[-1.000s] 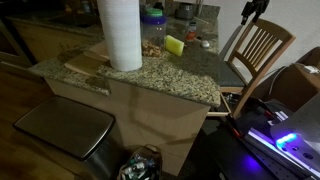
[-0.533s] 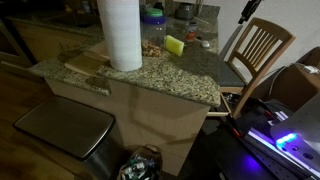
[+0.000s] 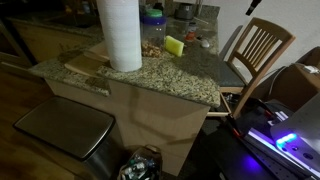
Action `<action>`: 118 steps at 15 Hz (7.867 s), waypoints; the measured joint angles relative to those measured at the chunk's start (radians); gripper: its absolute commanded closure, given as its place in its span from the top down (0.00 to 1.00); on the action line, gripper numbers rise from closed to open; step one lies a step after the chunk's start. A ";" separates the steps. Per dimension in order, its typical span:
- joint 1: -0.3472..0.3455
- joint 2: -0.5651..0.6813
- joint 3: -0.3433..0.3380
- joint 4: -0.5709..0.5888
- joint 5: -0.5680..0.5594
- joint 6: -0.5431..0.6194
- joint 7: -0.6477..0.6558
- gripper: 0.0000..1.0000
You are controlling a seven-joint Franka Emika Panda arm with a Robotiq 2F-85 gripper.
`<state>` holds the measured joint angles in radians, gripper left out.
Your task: Move the kitchen sponge to the left
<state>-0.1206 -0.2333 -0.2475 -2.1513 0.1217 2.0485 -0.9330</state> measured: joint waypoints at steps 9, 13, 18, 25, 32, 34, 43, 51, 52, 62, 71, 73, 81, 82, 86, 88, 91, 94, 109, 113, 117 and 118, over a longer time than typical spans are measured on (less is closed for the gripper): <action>0.136 -0.213 -0.006 0.125 0.176 -0.314 -0.265 1.00; 0.157 -0.211 -0.019 0.153 0.201 -0.369 -0.350 1.00; 0.169 -0.215 0.022 0.109 0.201 -0.404 -0.356 1.00; 0.293 -0.307 0.282 -0.148 0.229 -0.361 -0.243 1.00; 0.313 -0.313 0.283 -0.157 0.241 -0.362 -0.145 1.00; 0.319 -0.313 0.284 -0.157 0.279 -0.358 -0.073 1.00; 0.324 -0.337 0.327 -0.188 0.258 -0.120 0.229 1.00; 0.333 -0.347 0.322 -0.184 0.228 -0.188 0.348 1.00; 0.338 -0.347 0.320 -0.184 0.228 -0.186 0.360 1.00; 0.344 -0.348 0.345 -0.186 0.043 -0.028 0.573 1.00; 0.340 -0.316 0.346 -0.196 0.023 0.056 0.673 1.00; 0.309 -0.243 0.346 -0.222 -0.029 0.220 0.723 1.00; 0.386 -0.005 0.330 -0.243 0.206 0.448 0.630 1.00; 0.391 -0.014 0.329 -0.243 0.209 0.444 0.630 1.00; 0.392 -0.019 0.331 -0.250 0.200 0.451 0.640 1.00; 0.393 0.017 0.360 -0.282 0.199 0.525 0.652 1.00; 0.393 0.115 0.408 -0.329 0.145 0.711 0.720 1.00; 0.388 0.186 0.420 -0.345 0.055 0.841 0.802 0.74; 0.371 0.147 0.419 -0.333 -0.103 0.718 1.033 0.02; 0.392 0.035 0.332 -0.314 0.212 0.403 0.772 0.02; 0.397 -0.087 0.157 -0.309 0.306 0.065 0.572 0.02; 0.398 -0.123 0.105 -0.305 0.309 -0.021 0.514 0.02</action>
<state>0.2774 -0.3561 -0.1422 -2.4564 0.4302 2.0278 -0.4194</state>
